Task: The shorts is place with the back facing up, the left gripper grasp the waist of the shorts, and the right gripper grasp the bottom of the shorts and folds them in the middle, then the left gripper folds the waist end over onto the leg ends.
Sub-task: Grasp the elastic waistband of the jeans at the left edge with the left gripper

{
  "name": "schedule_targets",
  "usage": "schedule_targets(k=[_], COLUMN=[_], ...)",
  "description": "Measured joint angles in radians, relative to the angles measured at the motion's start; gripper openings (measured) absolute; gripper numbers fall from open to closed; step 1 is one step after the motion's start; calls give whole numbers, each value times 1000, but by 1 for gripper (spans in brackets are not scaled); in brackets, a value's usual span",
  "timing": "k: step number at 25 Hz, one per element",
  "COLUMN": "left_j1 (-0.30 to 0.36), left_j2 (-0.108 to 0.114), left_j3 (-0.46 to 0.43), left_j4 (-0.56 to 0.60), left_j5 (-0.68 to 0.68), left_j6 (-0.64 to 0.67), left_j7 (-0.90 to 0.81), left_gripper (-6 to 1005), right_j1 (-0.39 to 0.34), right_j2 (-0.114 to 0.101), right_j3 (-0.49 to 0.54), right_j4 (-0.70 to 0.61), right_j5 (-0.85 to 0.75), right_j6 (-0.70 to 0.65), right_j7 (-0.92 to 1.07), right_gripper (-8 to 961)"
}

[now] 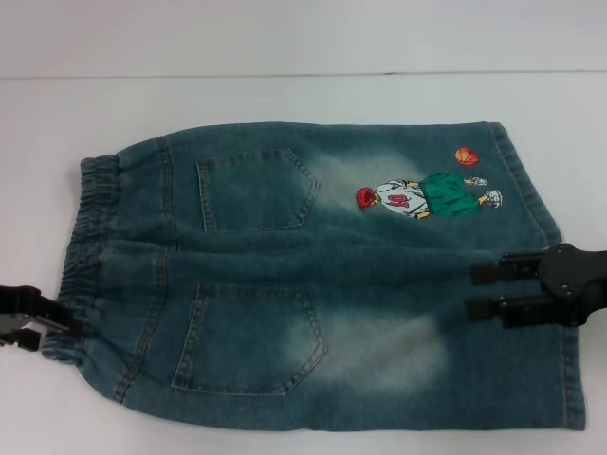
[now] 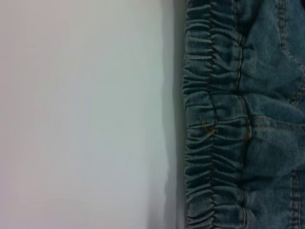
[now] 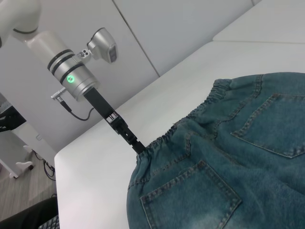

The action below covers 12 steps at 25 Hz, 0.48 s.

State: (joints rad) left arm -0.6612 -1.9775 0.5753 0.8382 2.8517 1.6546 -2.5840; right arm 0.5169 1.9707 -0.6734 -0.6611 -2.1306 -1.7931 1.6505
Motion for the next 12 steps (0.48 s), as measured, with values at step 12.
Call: schedule_targets(k=[12], left_j1=[-17], left_j2=[-14], left_j3=[0], left_j4=[-15], left_j5=[-15], left_j6=[-2], left_j7=[7], left_gripper=[516], right_j1=[-2], right_j2=[5], right_j3=[0], right_j4=[0], right_j5=[0], right_j6=[-4], right_j7=[-1], right_gripper=[733])
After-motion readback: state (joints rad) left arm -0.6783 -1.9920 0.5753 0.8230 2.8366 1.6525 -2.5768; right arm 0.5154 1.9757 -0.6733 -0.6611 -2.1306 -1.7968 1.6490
